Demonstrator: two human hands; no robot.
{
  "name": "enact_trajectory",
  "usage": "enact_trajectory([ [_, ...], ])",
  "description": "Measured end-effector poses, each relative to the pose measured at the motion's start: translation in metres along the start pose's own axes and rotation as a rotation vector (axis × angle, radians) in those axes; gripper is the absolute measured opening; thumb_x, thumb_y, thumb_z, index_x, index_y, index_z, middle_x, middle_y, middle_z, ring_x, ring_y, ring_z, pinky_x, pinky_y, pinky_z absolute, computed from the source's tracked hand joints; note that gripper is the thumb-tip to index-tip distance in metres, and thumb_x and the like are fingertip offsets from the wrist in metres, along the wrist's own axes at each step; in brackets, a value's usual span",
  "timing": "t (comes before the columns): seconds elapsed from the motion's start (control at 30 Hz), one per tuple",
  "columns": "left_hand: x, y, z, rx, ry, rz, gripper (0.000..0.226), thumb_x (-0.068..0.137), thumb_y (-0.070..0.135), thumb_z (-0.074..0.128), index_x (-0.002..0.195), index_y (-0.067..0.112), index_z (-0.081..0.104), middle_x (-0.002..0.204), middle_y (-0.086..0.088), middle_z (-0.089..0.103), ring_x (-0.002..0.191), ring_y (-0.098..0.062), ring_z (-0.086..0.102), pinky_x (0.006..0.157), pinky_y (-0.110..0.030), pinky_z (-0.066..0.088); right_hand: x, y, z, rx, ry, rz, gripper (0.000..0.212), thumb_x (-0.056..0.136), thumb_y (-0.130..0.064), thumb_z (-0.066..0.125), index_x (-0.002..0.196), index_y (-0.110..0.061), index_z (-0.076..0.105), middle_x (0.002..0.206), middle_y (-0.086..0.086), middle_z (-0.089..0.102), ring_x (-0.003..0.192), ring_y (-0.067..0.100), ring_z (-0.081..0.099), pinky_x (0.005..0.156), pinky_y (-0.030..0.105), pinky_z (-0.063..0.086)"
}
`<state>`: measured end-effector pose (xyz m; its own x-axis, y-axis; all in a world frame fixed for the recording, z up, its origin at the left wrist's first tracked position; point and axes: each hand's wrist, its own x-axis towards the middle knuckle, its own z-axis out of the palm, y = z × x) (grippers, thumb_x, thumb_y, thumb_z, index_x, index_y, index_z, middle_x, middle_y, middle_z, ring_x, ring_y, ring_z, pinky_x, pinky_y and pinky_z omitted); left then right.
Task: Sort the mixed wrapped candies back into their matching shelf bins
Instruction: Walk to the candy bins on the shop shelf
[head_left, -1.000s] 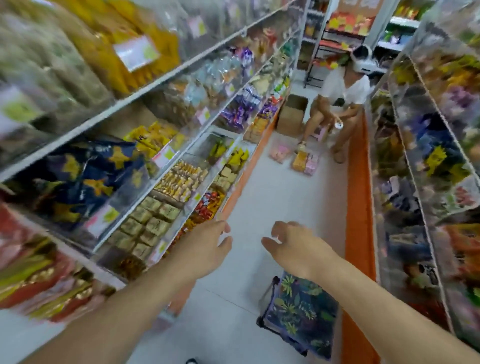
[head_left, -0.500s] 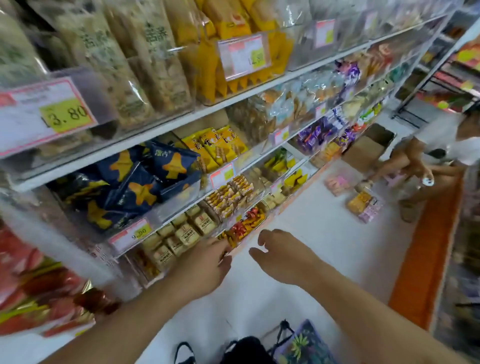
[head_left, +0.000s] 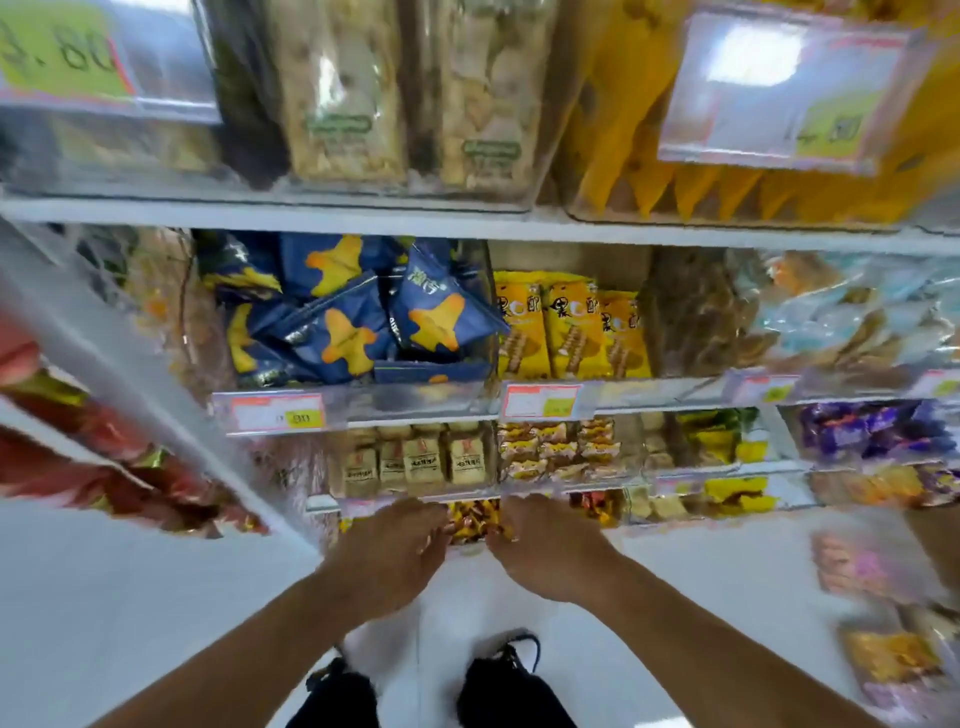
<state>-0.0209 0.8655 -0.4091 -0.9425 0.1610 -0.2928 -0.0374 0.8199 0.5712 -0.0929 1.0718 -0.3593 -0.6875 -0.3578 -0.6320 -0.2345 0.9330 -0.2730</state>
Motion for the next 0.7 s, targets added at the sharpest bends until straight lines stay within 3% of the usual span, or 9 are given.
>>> enact_trajectory([
  [0.1, -0.007, -0.010, 0.025, -0.037, 0.038, -0.050, 0.049, 0.092, 0.056, 0.027, 0.115, 0.034, 0.065, 0.109, 0.011, 0.068, 0.101, -0.013, 0.065, 0.085, -0.032, 0.055, 0.009, 0.013, 0.024, 0.009, -0.038, -0.038, 0.034, 0.100, -0.050, 0.048, 0.099, -0.016, 0.054, 0.097, 0.005, 0.058, 0.085, 0.022, 0.058, 0.071, 0.039, 0.050],
  [0.2, -0.005, -0.028, 0.048, -0.066, -0.010, -0.101, 0.033, 0.097, 0.051, 0.041, 0.118, 0.038, 0.061, 0.111, 0.016, 0.065, 0.104, -0.009, 0.063, 0.086, -0.027, 0.052, 0.024, 0.027, 0.058, 0.042, -0.086, -0.018, 0.037, 0.100, -0.051, 0.049, 0.117, -0.018, 0.053, 0.118, 0.004, 0.056, 0.105, 0.023, 0.056, 0.089, 0.041, 0.050],
  [0.3, 0.000, -0.047, 0.078, -0.078, -0.019, -0.119, 0.030, 0.102, 0.043, 0.049, 0.130, 0.037, 0.058, 0.122, 0.014, 0.063, 0.112, -0.008, 0.061, 0.092, -0.027, 0.050, 0.042, 0.042, 0.093, 0.119, -0.082, 0.022, 0.041, 0.099, -0.051, 0.051, 0.128, -0.023, 0.050, 0.129, -0.001, 0.053, 0.115, 0.019, 0.054, 0.092, 0.035, 0.046],
  [0.4, 0.010, -0.068, 0.121, -0.042, 0.002, -0.166, 0.036, 0.104, 0.043, 0.046, 0.138, 0.036, 0.054, 0.134, 0.012, 0.057, 0.124, -0.010, 0.054, 0.099, -0.030, 0.048, 0.075, 0.062, 0.134, 0.123, -0.044, 0.024, 0.042, 0.098, -0.052, 0.051, 0.130, -0.025, 0.052, 0.131, -0.004, 0.054, 0.113, 0.016, 0.057, 0.094, 0.036, 0.051],
  [0.57, 0.054, -0.110, 0.205, 0.009, 0.124, -0.192, 0.027, 0.101, 0.041, 0.049, 0.126, 0.036, 0.058, 0.120, 0.011, 0.060, 0.113, -0.014, 0.060, 0.088, -0.031, 0.052, 0.159, 0.110, 0.199, -0.011, 0.075, -0.121, 0.048, 0.103, -0.050, 0.047, 0.142, -0.022, 0.045, 0.136, 0.001, 0.050, 0.127, 0.022, 0.050, 0.100, 0.036, 0.046],
  [0.7, 0.097, -0.140, 0.264, 0.053, 0.280, -0.189, 0.038, 0.093, 0.043, 0.054, 0.129, 0.035, 0.055, 0.122, 0.009, 0.059, 0.113, -0.019, 0.060, 0.091, -0.035, 0.055, 0.216, 0.141, 0.241, -0.051, 0.252, -0.235, 0.046, 0.101, -0.049, 0.049, 0.140, -0.025, 0.047, 0.131, 0.000, 0.051, 0.124, 0.023, 0.052, 0.097, 0.037, 0.049],
])
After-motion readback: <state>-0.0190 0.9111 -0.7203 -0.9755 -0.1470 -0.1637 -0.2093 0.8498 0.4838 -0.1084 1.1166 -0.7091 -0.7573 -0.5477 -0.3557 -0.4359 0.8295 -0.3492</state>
